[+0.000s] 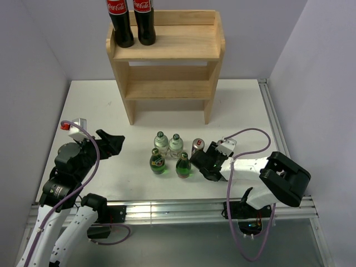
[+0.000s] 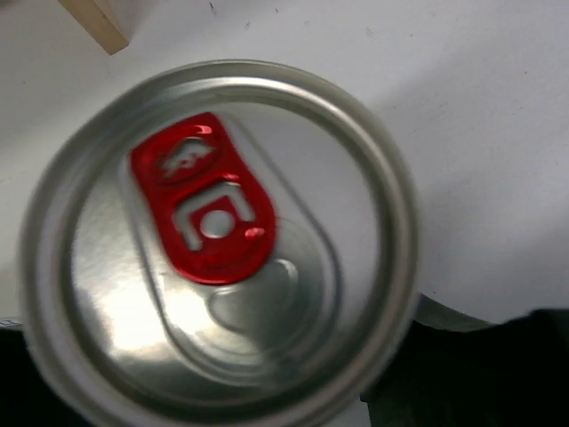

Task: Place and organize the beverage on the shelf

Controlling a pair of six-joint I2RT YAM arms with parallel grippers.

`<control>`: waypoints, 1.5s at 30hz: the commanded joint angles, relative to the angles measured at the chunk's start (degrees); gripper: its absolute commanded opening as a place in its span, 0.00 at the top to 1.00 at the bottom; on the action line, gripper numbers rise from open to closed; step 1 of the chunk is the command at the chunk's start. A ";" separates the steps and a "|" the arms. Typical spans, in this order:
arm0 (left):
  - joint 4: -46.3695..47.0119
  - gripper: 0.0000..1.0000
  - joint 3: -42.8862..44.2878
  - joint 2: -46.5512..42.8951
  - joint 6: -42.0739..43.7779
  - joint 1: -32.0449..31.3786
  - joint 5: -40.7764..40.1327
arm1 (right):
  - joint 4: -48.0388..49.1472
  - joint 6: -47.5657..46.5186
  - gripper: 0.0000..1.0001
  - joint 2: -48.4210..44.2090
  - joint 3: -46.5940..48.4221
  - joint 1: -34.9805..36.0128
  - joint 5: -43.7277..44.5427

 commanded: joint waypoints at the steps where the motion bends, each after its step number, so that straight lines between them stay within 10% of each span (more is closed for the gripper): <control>1: 2.35 0.13 0.16 0.01 1.17 0.20 1.11 | 3.12 -0.16 0.46 0.04 1.24 -0.31 1.83; 4: 2.35 0.14 0.16 0.01 1.17 0.20 1.11 | 4.26 -1.56 0.70 -0.66 0.36 -0.31 0.26; 5: 2.35 0.13 0.07 0.01 1.17 0.20 1.11 | 3.57 -0.79 1.00 -1.27 0.27 -0.22 -0.10; 19: 2.52 0.13 0.16 -0.25 1.25 0.20 1.11 | -32.64 8.21 1.00 -14.10 18.27 9.18 10.79; 29: 2.61 0.13 -0.02 -0.69 1.34 1.16 1.19 | 8.29 -54.06 1.00 -28.69 28.81 8.22 -4.99; 45: 3.14 0.14 -0.11 -1.39 1.52 3.80 2.51 | 11.48 -79.97 1.00 -10.08 62.74 -4.52 -44.47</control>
